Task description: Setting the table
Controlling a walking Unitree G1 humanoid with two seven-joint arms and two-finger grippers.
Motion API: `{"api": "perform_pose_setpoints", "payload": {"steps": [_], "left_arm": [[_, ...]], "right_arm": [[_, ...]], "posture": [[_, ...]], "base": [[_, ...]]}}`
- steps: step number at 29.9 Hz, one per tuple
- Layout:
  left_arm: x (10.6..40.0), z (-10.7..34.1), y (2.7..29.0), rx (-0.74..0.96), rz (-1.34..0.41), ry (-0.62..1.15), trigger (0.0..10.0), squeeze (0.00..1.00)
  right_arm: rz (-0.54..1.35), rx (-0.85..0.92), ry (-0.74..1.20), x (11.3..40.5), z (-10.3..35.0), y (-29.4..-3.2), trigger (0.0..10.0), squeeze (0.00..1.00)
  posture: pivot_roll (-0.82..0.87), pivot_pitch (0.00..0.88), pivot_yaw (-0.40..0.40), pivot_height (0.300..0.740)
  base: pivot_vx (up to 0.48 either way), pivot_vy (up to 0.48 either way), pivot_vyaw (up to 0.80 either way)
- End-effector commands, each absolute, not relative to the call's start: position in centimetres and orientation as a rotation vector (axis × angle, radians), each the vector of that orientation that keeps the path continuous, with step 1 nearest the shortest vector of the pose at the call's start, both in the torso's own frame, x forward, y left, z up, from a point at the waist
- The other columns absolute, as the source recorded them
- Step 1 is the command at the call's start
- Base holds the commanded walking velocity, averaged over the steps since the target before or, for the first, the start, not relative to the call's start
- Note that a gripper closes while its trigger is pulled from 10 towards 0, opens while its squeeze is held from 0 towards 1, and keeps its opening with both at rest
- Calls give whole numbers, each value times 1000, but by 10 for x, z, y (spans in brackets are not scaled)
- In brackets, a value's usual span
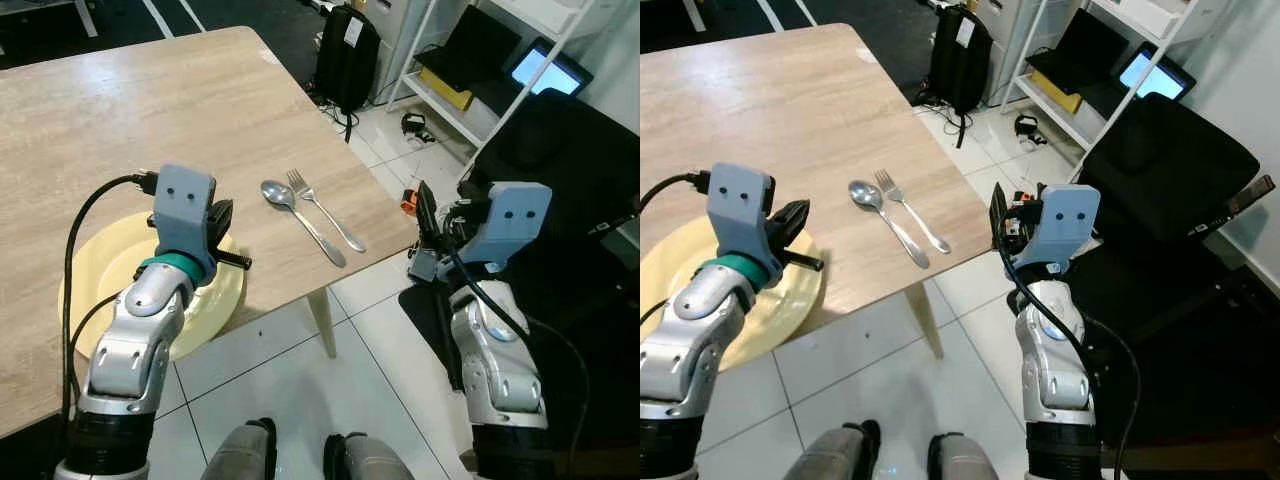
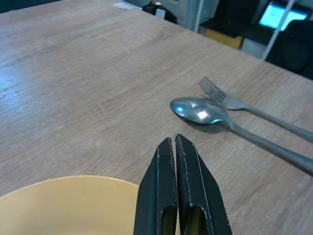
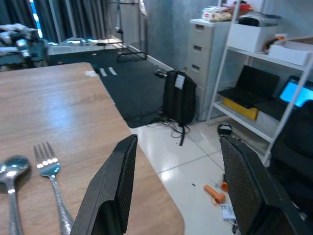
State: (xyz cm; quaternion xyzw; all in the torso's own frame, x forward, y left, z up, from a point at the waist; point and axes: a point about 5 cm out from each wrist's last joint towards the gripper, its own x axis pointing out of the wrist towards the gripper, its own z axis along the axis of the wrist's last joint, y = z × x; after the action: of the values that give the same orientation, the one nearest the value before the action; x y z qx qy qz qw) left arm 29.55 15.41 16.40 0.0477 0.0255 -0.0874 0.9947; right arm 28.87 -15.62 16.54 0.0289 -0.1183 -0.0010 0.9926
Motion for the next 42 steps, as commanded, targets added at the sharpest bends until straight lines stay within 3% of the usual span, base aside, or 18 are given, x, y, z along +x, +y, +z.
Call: {"api": "perform_pose_setpoints", "payload": {"steps": [1,42], "left_arm": [[297,161,152,104,-167,57,10000,0],[314,158,137,112,-181,8,10000,0]], "right_arm": [[-18,53,-235,285,165,-158,10000,0],[-45,17,-201,283,153,-160,10000,0]], "posture": [[7,6,22,740],[-39,0,48,740]], "base": [[0,0,0],[-319,0,0]]}}
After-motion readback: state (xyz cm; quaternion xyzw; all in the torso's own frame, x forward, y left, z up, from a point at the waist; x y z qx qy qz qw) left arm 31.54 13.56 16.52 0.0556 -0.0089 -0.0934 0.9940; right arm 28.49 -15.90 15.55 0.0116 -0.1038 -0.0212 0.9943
